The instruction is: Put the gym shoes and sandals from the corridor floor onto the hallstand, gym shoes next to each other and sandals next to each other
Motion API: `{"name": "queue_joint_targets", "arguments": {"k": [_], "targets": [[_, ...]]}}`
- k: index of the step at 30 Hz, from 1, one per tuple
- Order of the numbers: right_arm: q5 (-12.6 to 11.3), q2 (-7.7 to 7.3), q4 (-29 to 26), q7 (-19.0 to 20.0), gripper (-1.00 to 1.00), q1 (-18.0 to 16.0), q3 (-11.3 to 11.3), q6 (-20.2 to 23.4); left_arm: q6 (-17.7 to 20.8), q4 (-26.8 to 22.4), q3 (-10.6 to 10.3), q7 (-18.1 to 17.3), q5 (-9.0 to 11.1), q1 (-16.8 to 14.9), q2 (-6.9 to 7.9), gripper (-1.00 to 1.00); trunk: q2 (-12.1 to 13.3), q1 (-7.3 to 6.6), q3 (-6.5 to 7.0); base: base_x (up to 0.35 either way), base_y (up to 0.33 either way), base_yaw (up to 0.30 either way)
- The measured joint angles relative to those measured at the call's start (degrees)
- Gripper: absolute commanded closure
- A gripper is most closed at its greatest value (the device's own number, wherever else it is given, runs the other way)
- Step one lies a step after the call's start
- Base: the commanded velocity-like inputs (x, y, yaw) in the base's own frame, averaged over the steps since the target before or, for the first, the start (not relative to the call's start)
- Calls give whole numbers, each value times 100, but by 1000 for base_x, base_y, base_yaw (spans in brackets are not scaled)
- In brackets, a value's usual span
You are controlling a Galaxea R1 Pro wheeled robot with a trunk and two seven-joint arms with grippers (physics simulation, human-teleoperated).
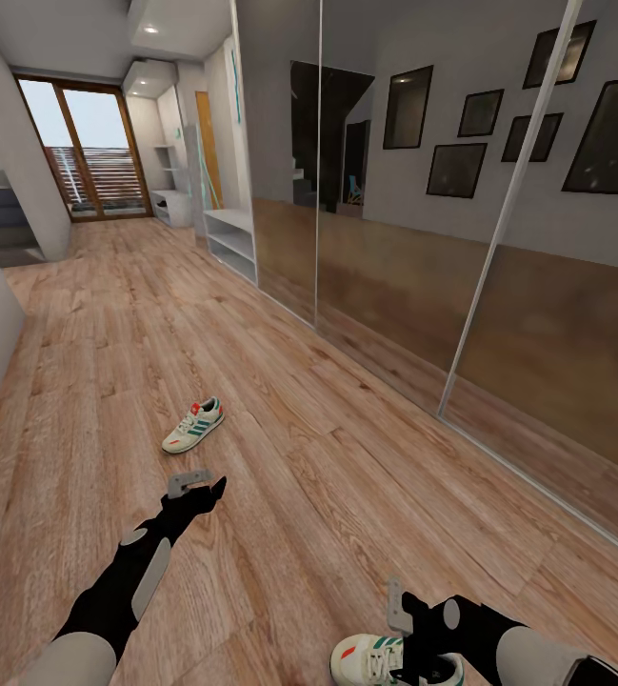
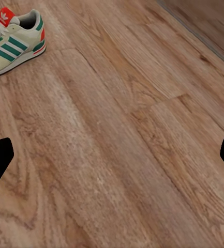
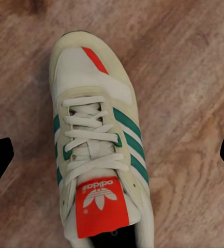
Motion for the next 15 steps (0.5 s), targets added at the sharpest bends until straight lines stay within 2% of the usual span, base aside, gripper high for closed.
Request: {"name": "queue_joint_targets", "arguments": {"k": [15], "targets": [[3,-1,-1,4,-100,2,21,1,-6,2,0,0,0,0,0,-100,0,0,0,0,0,0]]}}
